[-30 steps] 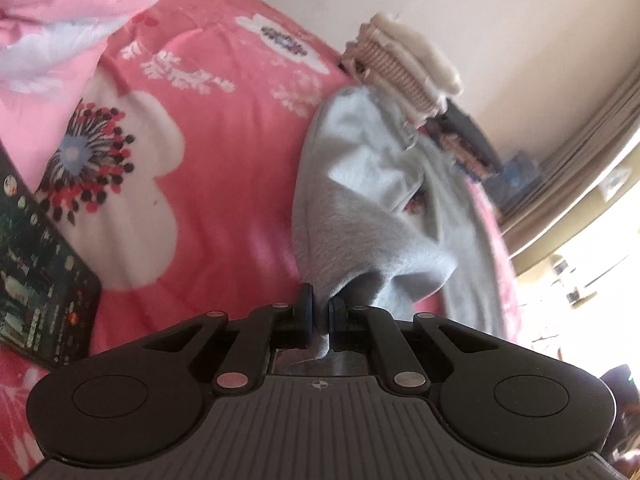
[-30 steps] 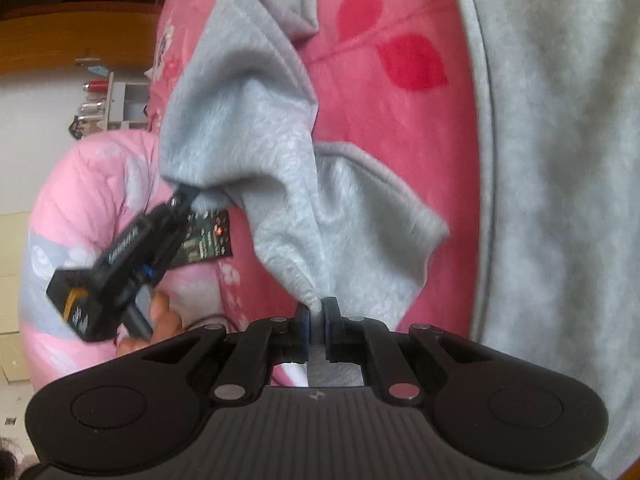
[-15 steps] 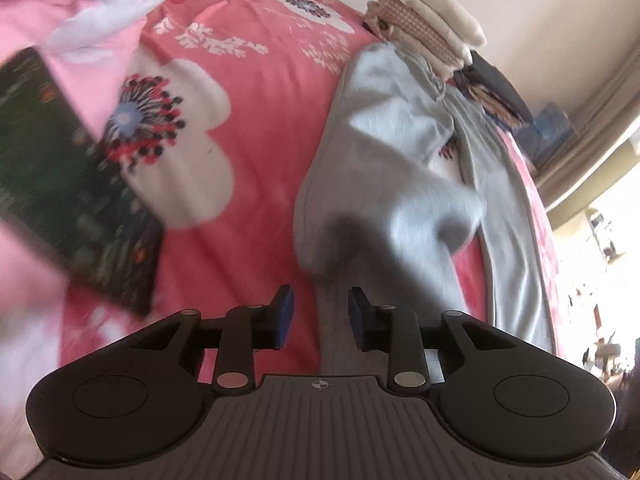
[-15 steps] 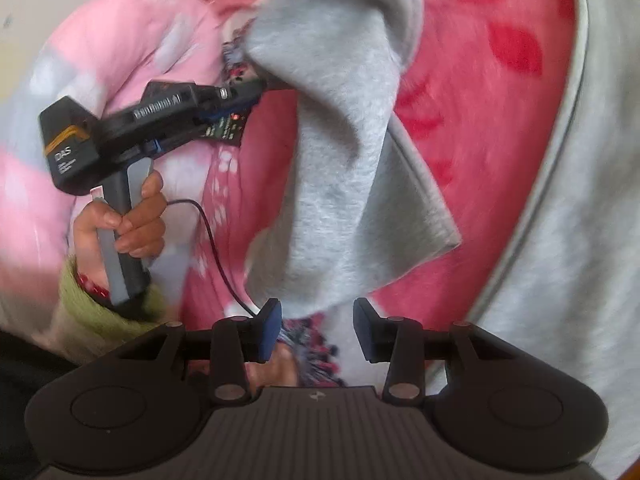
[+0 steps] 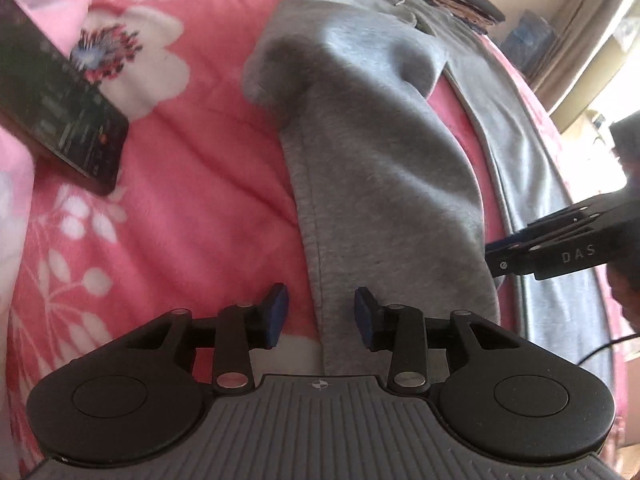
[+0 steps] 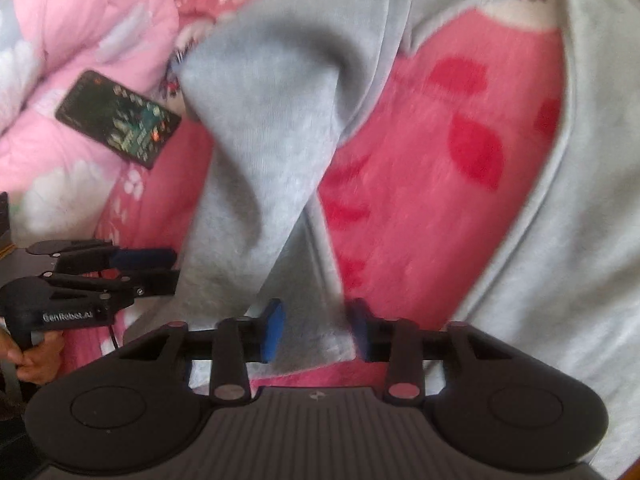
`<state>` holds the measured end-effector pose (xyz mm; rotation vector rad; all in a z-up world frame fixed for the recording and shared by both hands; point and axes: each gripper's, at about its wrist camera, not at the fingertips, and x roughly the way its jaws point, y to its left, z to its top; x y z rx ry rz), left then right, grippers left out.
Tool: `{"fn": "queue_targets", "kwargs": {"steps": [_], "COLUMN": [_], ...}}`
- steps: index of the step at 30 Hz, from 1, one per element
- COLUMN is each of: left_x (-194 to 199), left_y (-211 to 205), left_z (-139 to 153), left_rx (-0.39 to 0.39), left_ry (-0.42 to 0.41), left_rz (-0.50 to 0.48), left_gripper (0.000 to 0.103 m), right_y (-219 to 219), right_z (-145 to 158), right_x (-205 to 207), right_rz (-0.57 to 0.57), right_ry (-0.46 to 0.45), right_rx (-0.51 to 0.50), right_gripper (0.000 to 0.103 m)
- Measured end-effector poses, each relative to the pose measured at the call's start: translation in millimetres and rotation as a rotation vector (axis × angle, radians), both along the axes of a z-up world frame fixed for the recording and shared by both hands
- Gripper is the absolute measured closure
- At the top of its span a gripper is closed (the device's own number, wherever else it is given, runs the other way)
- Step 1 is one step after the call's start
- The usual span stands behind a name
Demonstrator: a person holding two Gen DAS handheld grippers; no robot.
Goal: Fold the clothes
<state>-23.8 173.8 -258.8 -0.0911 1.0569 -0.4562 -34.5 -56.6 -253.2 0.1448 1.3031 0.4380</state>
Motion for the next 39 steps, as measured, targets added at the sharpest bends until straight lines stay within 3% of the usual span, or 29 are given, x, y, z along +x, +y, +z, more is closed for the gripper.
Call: {"fn": "queue_targets", "kwargs": {"steps": [1, 3, 4, 12, 19, 23, 27, 34, 39], "left_x": [-2, -5, -8, -27, -50, -64, -72, -64, -54], "left_y": [-2, -6, -6, 45, 71, 78, 88, 98, 98], "left_z": [1, 3, 7, 65, 81, 93, 113, 128, 97], "left_rx": [0.008, 0.036, 0.041, 0.05, 0.098, 0.099, 0.085, 0.084, 0.159], "left_ry": [-0.013, -0.041, -0.049, -0.084, -0.033, -0.067, -0.13, -0.17, -0.076], "left_rz": [-0.009, -0.027, -0.024, 0.044, 0.112, 0.139, 0.188, 0.218, 0.206], "left_gripper": [0.077, 0.099, 0.101, 0.101, 0.101, 0.102, 0.102, 0.102, 0.102], "right_y": [1, 4, 5, 20, 51, 58, 57, 59, 69], "right_z": [0, 4, 7, 28, 32, 44, 64, 91, 74], "right_x": [-3, -6, -8, -59, -102, -104, -106, -120, -122], "right_rz": [0.0, -0.004, -0.013, -0.005, 0.035, 0.035, 0.051, 0.127, 0.167], "right_ry": [0.003, 0.01, 0.023, 0.197, 0.269, 0.242, 0.177, 0.041, 0.056], "right_rx": [-0.002, 0.004, 0.013, 0.08, 0.128, 0.144, 0.151, 0.148, 0.132], "right_gripper": [0.089, 0.094, 0.094, 0.095, 0.095, 0.095, 0.095, 0.095, 0.095]}}
